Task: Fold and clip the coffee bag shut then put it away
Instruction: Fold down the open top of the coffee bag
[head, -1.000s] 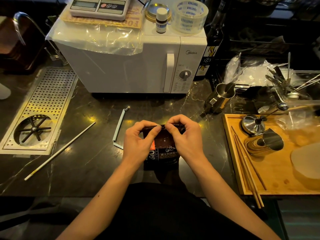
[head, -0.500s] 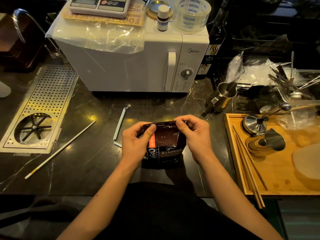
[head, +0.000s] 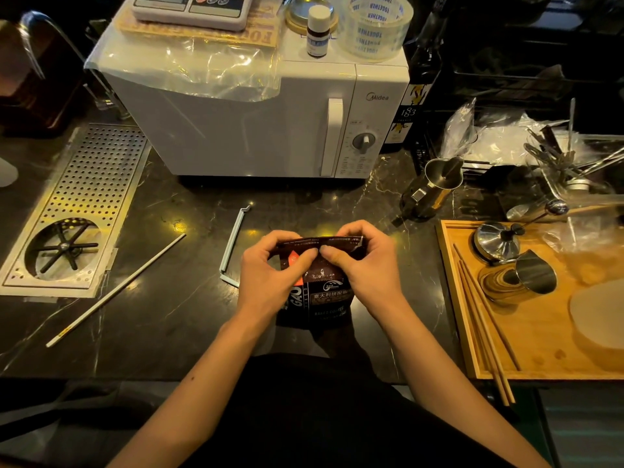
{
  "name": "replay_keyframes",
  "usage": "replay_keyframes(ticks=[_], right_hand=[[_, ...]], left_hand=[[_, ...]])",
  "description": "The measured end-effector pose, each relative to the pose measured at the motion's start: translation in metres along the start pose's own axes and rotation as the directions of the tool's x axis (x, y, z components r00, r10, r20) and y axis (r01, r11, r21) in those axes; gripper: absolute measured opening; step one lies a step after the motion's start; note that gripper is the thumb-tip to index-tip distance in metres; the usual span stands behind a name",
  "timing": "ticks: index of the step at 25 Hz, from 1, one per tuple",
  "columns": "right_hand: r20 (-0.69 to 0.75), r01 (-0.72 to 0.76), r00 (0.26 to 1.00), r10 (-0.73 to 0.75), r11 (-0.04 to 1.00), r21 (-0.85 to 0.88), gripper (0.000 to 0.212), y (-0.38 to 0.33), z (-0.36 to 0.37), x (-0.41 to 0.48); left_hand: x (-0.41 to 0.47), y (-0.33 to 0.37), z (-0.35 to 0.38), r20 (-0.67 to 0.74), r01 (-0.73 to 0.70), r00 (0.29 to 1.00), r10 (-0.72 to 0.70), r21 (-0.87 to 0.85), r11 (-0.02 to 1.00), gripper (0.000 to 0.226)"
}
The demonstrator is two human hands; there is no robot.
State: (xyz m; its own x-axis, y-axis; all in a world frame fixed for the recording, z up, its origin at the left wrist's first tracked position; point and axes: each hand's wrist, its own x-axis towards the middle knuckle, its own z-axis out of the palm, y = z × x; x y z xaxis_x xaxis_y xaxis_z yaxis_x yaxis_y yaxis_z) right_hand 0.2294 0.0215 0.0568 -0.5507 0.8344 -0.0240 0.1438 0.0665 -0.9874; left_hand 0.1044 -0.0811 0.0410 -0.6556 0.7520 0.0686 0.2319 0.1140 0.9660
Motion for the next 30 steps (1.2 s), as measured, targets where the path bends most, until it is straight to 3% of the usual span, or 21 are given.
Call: replay_keyframes(ticks=[10,13,20,25,30], right_hand=[[0.188,0.011,0.982,-0.008,1.000,-0.017,0.028,0.001,-0.023,0.003],[0.235,0.006,0.972,-0.004,1.000,-0.004,0.025,0.000,-0.026,0.006],[0.055,-0.008,0.998,0.004,0.998,0.068,0.025,0.005,-0.022,0.003],[0.100,-0.016,0.995,0.009,0.997,0.077,0.025,0.006,-0.026,0.003],[0.009,0.005,1.000,-0.005,0.999,0.039,0.030,0.008,-0.020,0.001]], left_hand=[[0.007,-0.004,-0.012,0.160,0.063,0.986,-0.047,-0.098,0.993,0.009],[0.008,-0.005,-0.015,0.095,0.102,0.992,-0.086,-0.178,0.979,0.017],[0.006,-0.013,-0.020,0.076,0.111,0.992,-0.097,-0.227,0.968,0.010],[0.006,-0.015,-0.018,0.055,0.090,0.995,-0.081,-0.199,0.976,0.014],[0.006,-0.018,-0.016,-0.013,0.105,0.994,-0.110,-0.215,0.971,0.009]])
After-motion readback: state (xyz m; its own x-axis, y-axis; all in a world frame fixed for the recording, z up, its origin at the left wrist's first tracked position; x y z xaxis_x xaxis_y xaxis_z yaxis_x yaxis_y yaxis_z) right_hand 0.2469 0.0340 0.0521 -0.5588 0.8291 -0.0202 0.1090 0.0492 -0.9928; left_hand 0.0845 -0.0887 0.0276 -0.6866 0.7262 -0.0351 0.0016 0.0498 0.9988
